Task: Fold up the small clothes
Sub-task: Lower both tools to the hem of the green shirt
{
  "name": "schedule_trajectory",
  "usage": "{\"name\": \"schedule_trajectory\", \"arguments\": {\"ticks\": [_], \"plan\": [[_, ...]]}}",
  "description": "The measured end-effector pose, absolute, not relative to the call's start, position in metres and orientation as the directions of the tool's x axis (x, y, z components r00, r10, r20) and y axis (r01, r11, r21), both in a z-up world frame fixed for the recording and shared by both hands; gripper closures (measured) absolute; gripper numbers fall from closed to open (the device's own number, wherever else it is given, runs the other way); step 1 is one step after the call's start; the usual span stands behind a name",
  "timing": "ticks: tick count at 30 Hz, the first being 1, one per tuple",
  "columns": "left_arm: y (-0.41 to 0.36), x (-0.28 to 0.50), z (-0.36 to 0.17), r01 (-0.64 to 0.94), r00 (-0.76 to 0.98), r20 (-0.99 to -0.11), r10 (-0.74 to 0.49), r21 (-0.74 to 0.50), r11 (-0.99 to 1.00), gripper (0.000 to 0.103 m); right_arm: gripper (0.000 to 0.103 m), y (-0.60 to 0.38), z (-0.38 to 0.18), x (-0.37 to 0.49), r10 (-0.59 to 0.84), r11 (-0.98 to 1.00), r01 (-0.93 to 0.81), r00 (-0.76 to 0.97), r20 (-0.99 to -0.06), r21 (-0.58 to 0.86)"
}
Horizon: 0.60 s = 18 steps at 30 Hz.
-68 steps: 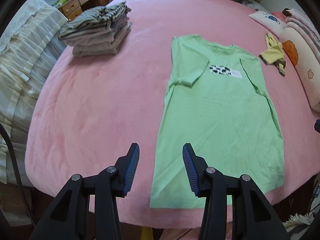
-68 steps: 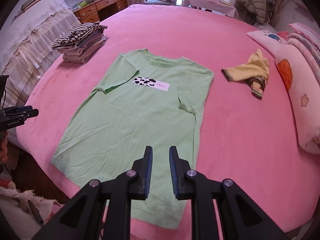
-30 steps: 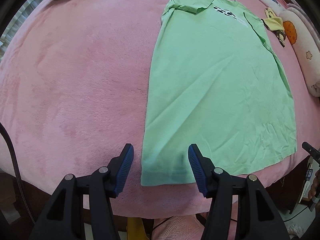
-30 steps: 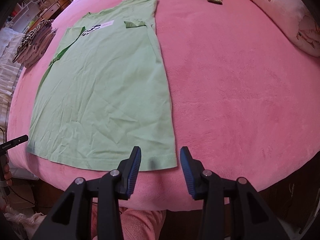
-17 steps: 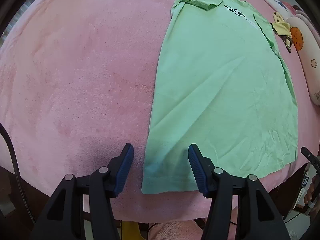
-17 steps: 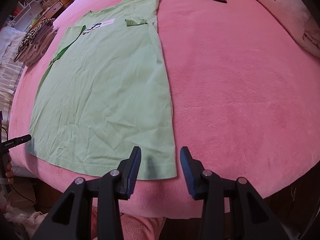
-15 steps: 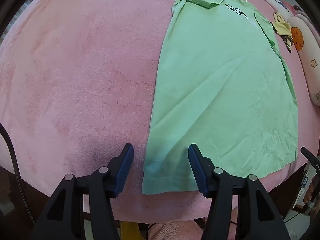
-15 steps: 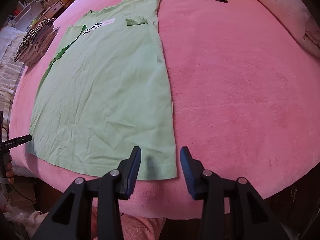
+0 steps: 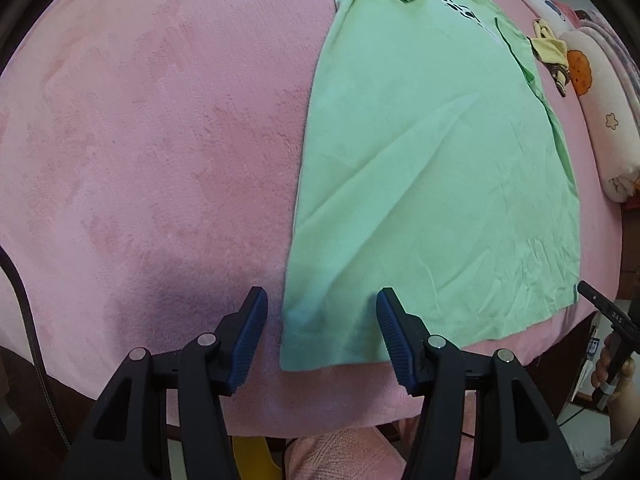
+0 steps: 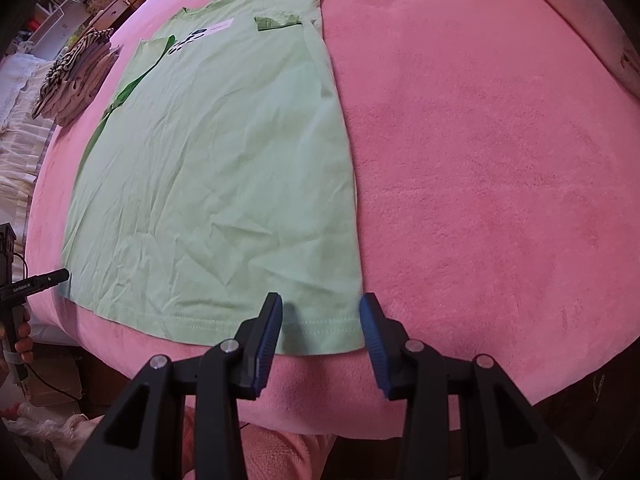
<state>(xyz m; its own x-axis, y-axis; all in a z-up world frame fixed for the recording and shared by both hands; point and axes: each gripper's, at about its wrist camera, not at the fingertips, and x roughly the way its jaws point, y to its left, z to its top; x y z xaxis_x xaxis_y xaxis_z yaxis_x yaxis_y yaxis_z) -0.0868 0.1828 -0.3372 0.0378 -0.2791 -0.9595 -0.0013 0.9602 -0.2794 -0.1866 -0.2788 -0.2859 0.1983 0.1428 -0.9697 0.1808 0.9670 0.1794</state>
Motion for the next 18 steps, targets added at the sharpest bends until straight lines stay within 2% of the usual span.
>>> {"name": "schedule_trajectory", "arguments": {"ticks": [8,18], "plan": [[0.182,-0.089,-0.34,0.0,0.025,-0.954,-0.298,-0.298,0.955,0.048,0.062,-0.29,-0.284,-0.195,0.139,0.964,0.197,0.204,-0.969,0.179],[0.196,-0.1,-0.347,-0.041,0.004,-0.944,-0.329,-0.329,0.943,0.048,0.062,-0.284,-0.306,-0.196,0.228,0.947,0.195,0.146,-0.963,0.254]]}}
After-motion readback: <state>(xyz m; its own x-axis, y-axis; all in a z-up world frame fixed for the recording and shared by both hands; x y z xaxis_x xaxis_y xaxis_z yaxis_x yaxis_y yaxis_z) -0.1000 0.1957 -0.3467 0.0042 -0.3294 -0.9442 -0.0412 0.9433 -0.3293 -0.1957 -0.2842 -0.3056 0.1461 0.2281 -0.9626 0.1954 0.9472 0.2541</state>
